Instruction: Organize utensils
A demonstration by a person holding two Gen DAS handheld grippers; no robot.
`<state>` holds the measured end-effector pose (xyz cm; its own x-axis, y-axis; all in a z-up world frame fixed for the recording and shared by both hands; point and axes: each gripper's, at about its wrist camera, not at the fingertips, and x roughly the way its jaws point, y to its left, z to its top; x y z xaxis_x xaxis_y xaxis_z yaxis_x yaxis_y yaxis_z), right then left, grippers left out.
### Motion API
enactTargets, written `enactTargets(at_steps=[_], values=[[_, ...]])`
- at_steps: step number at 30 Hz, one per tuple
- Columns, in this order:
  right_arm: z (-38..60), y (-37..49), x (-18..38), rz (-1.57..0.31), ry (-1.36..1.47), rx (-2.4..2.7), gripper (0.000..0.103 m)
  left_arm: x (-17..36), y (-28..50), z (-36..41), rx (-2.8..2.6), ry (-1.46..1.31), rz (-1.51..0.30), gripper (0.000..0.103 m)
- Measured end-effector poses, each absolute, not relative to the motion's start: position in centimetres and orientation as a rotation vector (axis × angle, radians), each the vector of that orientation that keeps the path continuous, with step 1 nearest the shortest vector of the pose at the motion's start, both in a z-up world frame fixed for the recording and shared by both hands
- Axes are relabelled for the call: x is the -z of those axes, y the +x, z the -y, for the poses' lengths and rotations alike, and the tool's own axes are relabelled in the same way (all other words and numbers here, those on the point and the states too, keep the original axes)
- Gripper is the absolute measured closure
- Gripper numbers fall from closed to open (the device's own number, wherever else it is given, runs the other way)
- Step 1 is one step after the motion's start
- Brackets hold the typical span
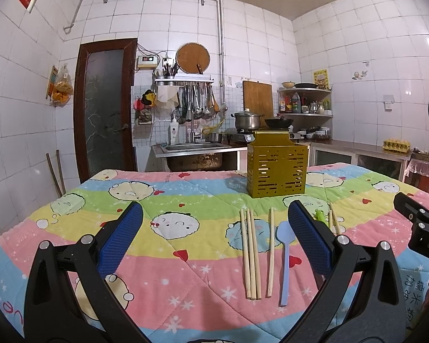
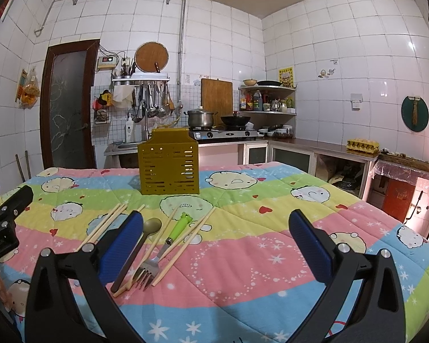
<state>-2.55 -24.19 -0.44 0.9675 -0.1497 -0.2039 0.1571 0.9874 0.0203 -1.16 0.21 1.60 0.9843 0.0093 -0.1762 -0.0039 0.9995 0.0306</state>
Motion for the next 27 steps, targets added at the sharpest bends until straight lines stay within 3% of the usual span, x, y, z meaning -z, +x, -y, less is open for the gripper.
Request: enactTargets(at_steps=[27], values=[[24.8, -1.8, 0.7, -0.241, 0.079, 0.169, 0.004, -0.3, 0.9, -0.7, 0.043, -0.010, -0.297, 0.005]])
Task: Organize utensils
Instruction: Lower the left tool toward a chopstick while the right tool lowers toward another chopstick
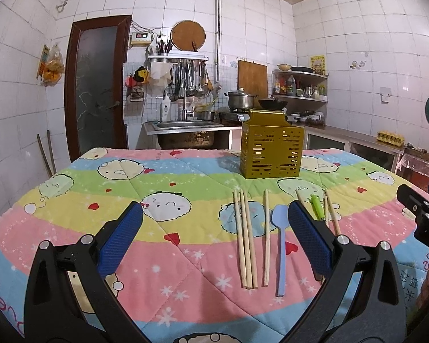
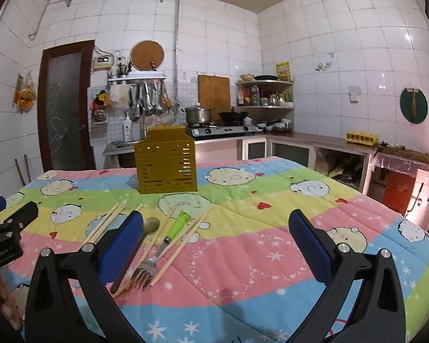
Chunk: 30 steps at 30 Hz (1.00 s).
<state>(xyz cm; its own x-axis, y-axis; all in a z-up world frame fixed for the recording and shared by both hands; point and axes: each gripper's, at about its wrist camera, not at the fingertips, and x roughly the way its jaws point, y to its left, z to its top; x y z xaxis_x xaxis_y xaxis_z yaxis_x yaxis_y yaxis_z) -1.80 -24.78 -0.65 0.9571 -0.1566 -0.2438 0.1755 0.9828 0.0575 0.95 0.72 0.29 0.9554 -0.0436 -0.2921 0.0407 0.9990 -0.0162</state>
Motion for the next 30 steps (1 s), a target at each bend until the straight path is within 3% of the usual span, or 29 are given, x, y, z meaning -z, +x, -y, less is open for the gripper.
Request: enactTargets(at_steps=[7, 19, 30], values=[[25.0, 0.4, 0.2, -0.327, 0.088, 0.144, 0.004, -1.1, 3.6, -1.2, 0.109, -0.038, -0.404, 0.005], [24.3, 7.7, -5.3, -0.314, 0.033, 0.214, 0.004, -5.5, 11.6, -0.5, 0.132, -0.027, -0.410, 0.005], [26.2, 16.5, -2.9, -0.513, 0.079, 0.302, 0.004, -5.4, 19.0, 0.6, 0.140, -0.009, -0.505, 0.005]])
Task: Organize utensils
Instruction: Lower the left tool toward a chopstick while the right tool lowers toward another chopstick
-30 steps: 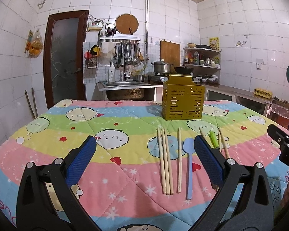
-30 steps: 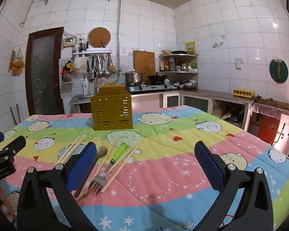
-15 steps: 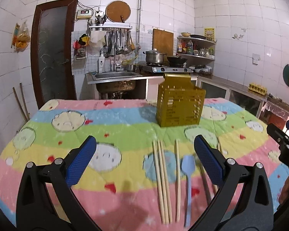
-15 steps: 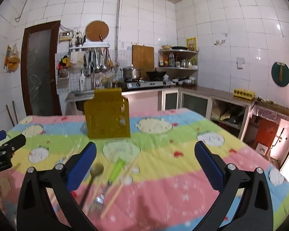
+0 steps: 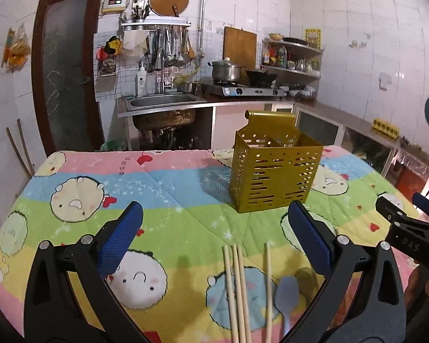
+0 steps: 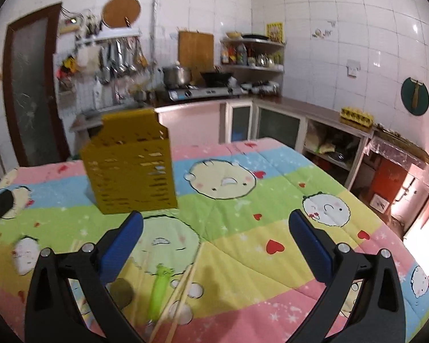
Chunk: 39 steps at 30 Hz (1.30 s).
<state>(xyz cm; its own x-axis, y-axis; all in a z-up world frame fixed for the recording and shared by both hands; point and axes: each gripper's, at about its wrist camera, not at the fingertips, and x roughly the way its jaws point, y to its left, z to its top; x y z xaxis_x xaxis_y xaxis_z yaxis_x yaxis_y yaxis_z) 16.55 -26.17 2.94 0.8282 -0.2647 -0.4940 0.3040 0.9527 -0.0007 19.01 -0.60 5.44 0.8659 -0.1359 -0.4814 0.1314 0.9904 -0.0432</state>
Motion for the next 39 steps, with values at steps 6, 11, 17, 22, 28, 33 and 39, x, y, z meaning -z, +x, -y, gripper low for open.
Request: enactTargets(at_steps=[6, 11, 17, 22, 28, 33, 39], values=[[27.3, 19.9, -1.5, -0.604, 0.102, 0.326, 0.004, -4.2, 22.0, 0.9, 0.142, -0.019, -0.573, 0.005], [27.9, 21.2, 0.8, -0.646, 0.127, 0.343, 0.004, -2.0, 23.6, 0.9, 0.127, -0.008, -0.610, 0.005], [28.1, 22.2, 3.5, -0.690, 0.120, 0.359, 0.004, 1.2, 25.1, 0.3, 0.113, -0.007, -0.700, 0.005], [27.8, 22.5, 4.4, -0.713, 0.097, 0.362, 0.004, 2.6, 25.6, 0.1, 0.115, 0.021, -0.729, 0.005], [28.2, 22.1, 4.7, -0.721, 0.114, 0.375, 0.004, 4.2, 26.0, 0.6, 0.120, 0.053, -0.789, 0.005], [28.6, 22.4, 5.2, -0.736, 0.141, 0.364, 0.004, 4.6, 26.2, 0.6, 0.101, 0.056, -0.816, 0.005], [28.7, 22.6, 5.4, -0.740, 0.147, 0.355, 0.004, 5.3, 26.7, 0.1, 0.094, 0.040, -0.867, 0.006]])
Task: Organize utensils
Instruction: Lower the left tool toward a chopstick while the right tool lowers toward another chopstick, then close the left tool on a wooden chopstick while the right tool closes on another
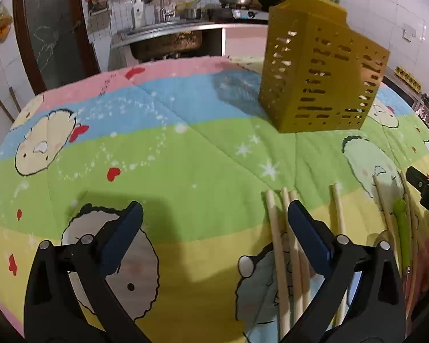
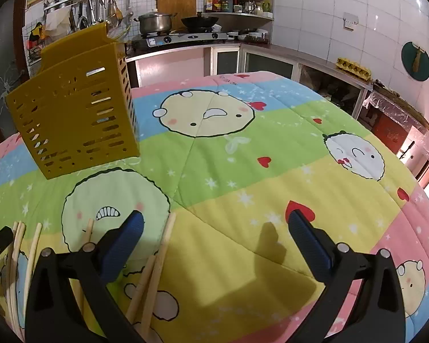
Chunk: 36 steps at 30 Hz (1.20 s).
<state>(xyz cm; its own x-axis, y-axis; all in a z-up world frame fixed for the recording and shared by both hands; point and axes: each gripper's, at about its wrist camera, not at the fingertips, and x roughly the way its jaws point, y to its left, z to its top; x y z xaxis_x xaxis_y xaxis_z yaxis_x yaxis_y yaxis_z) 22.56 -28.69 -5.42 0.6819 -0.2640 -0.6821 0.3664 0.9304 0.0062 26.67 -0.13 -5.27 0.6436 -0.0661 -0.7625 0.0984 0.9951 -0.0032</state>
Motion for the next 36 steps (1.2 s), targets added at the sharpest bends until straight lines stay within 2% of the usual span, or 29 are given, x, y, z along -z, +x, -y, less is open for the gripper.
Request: enactTargets(at_steps=[7, 13, 18, 21, 24, 31, 36], values=[[28.4, 22.7, 5.6, -0.744, 0.131, 0.357, 0.004, 6.1, 27.1, 0.1, 0.095, 0.044, -0.910, 0.008], [27.8, 22.9, 5.5, -0.755, 0.097, 0.362, 0.005, 6.1, 26.6, 1.1, 0.112, 0.067, -0.910, 0.020], [27.3, 23.4, 5.9, -0.794, 0.093, 0.336, 0.021, 5.8, 26.3, 1.6, 0.132, 0.066, -0.913, 0.033], [27.1, 23.7, 6.1, -0.816, 0.091, 0.326, 0.034, 5.7, 26.3, 1.8, 0.142, 0.070, -0.918, 0.036], [26.9, 23.9, 6.3, -0.840, 0.099, 0.314, 0.046, 5.7, 26.5, 1.7, 0.147, 0.053, -0.928, 0.037], [26.3, 24.2, 6.4, -0.873, 0.121, 0.310, 0.064, 5.7, 27.1, 1.7, 0.157, 0.052, -0.938, 0.039], [26.2, 24.2, 6.2, -0.890, 0.142, 0.300, 0.075, 5.4, 27.4, 2.4, 0.178, 0.057, -0.963, 0.057]])
